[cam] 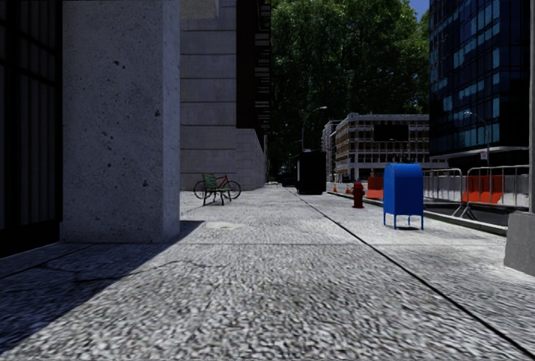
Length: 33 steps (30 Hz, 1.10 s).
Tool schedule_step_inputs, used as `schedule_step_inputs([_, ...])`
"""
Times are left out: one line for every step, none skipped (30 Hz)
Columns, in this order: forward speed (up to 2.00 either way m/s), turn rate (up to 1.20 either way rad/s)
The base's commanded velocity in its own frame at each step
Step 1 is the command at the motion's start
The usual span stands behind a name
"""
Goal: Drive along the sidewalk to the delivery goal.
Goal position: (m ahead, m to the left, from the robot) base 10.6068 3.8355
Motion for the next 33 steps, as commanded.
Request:
schedule_step_inputs([2.0, 0.0])
schedule_step_inputs([2.0, 0.0])
schedule_step_inputs([2.0, 0.0])
schedule_step_inputs([2.0, 0.0])
schedule_step_inputs([2.0, 0.0])
schedule_step_inputs([2.0, 0.0])
schedule_step_inputs([2.0, 0.0])
schedule_step_inputs([2.0, 0.0])
schedule_step_inputs([2.0, 0.0])
schedule_step_inputs([2.0, 0.0])
schedule_step_inputs([2.0, 0.0])
schedule_step_inputs([2.0, 0.0])
schedule_step_inputs([2.0, 0.0])
schedule_step_inputs([2.0, 0.0])
schedule_step_inputs([2.0, 0.0])
schedule_step_inputs([2.0, 0.0])
schedule_step_inputs([2.0, 0.0])
schedule_step_inputs([2.0, 0.0])
schedule_step_inputs([2.0, 0.0])
schedule_step_inputs([2.0, 0.0])
schedule_step_inputs([2.0, 0.0])
schedule_step_inputs([2.0, 0.0])
schedule_step_inputs([2.0, 0.0])
schedule_step_inputs([2.0, 0.0])
schedule_step_inputs([2.0, 0.0])
schedule_step_inputs([2.0, 0.0])
schedule_step_inputs([2.0, 0.0])
schedule_step_inputs([2.0, 0.0])
schedule_step_inputs([2.0, 0.0])
schedule_step_inputs([2.0, 0.0])
schedule_step_inputs([2.0, 0.0])
schedule_step_inputs([2.0, 0.0])
schedule_step_inputs([2.0, 0.0])
